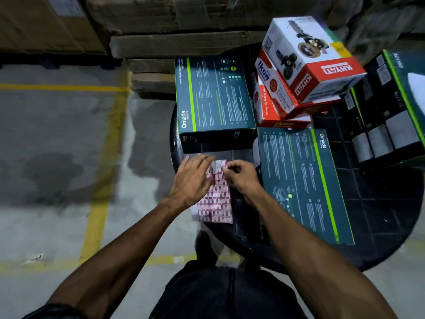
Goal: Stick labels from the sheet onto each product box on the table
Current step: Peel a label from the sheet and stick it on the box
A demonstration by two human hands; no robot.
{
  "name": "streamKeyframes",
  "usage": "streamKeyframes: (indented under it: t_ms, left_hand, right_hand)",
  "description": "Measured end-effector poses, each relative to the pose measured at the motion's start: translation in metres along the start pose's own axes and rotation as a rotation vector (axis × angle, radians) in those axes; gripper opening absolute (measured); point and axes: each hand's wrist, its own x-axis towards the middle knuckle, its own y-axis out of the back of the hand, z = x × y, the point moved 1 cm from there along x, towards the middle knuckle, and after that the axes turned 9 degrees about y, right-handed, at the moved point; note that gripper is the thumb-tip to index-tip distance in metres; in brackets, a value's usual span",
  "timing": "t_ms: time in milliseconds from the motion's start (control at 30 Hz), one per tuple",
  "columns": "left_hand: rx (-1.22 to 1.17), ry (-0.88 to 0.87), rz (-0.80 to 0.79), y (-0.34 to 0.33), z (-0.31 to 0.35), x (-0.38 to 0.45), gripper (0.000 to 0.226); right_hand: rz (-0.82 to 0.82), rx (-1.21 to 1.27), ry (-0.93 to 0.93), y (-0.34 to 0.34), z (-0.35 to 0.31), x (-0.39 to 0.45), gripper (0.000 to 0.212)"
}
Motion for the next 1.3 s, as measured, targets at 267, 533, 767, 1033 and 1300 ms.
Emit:
streamKeyframes:
  t_ms: [267, 533, 767, 1033, 1300]
  left_hand:
    - [-0.240, -0.077, 0.080, 0.016, 0.057, -0.002, 0.033]
    - [-0.328, -0.058, 0.101, 0.016, 0.106, -0.013, 0.022]
    - [-0.311, 0.016, 0.075, 0.013, 0.128, -0.023, 0.025]
    - [-0.365, 0.068, -0.010, 0.015, 0.140, -0.033, 0.021]
    - [-0.364, 0.096, -0.018, 0.020, 0.148, -0.043, 0.021]
  right_hand:
    - [-0.059, 0.052, 0.103, 0.052, -0.025, -0.032, 0.007]
    - [-0.123, 0.025, 0.189, 0.095, -0.022, -0.058, 0.013]
    - [-0.098, 0.080, 0.194, 0.117, -0.016, -0.073, 0.014]
    - [-0.105, -0.025, 0.294, 0.126, -0.014, -0.083, 0.017]
    - [-0.117, -0.112, 0.360, 0.132, -0.016, -0.092, 0.013]
